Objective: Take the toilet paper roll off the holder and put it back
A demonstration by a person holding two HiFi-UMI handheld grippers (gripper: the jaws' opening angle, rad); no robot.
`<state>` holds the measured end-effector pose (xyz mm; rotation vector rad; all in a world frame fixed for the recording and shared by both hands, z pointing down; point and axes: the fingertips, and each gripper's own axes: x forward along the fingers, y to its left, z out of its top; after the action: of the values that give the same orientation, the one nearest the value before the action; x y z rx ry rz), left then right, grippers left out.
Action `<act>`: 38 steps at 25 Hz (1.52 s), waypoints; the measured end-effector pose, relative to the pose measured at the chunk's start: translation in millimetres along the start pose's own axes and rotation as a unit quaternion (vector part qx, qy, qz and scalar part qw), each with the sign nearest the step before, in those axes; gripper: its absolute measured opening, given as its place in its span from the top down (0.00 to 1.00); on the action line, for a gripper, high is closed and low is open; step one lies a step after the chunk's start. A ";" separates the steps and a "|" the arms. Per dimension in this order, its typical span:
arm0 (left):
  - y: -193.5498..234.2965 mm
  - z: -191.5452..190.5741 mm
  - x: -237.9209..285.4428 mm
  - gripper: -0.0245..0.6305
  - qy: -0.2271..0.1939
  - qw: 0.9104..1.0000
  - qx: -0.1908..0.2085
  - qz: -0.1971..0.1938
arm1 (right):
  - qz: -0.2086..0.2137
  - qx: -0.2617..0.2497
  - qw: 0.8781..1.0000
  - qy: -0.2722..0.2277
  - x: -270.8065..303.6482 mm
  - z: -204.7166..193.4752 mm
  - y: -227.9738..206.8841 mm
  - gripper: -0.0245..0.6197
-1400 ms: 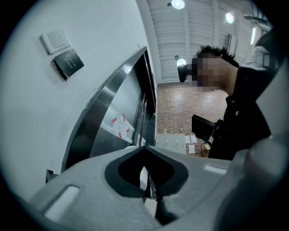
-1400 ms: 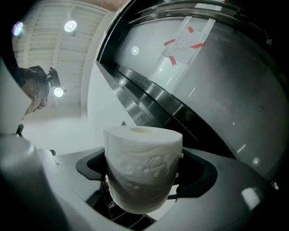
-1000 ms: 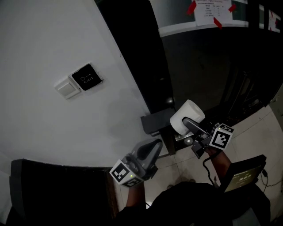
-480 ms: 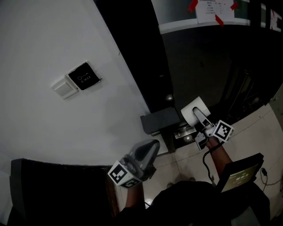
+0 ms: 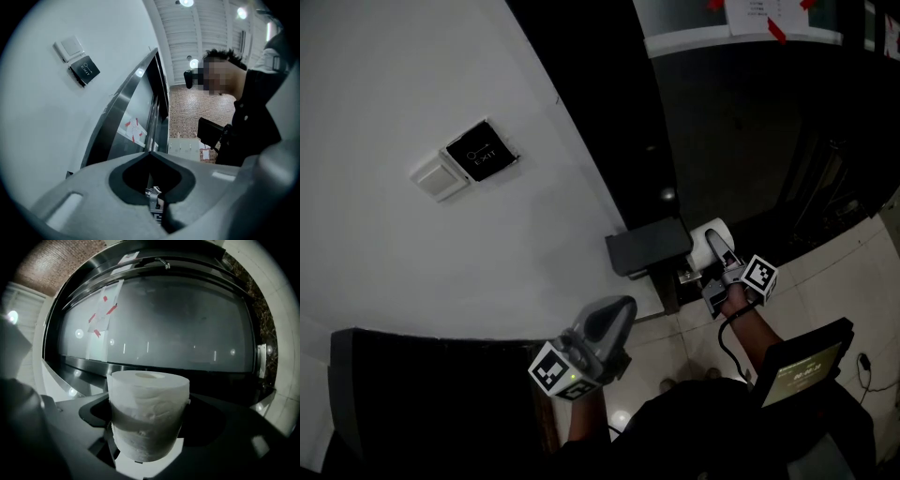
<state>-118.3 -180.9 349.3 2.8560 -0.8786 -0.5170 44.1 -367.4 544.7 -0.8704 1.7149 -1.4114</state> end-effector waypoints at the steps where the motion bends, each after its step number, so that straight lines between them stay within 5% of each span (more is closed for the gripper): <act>1: 0.3 0.1 -2.1 0.96 0.000 1.000 -0.001 0.003 | 0.000 0.008 1.000 0.003 1.5 -5.6 -0.2 0.26; 17: -1.0 0.2 -16.2 0.96 0.001 1.000 0.002 0.016 | 0.006 0.031 0.996 0.082 11.6 -85.4 10.0 0.26; 38: -3.9 4.2 -32.3 0.96 -0.005 1.000 0.003 0.031 | 0.007 0.041 0.992 0.119 25.1 -142.0 13.2 0.26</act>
<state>-142.7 -159.6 353.9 2.8235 -0.9684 -0.5237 -92.0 -318.0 546.1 -0.6653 1.8189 -1.6184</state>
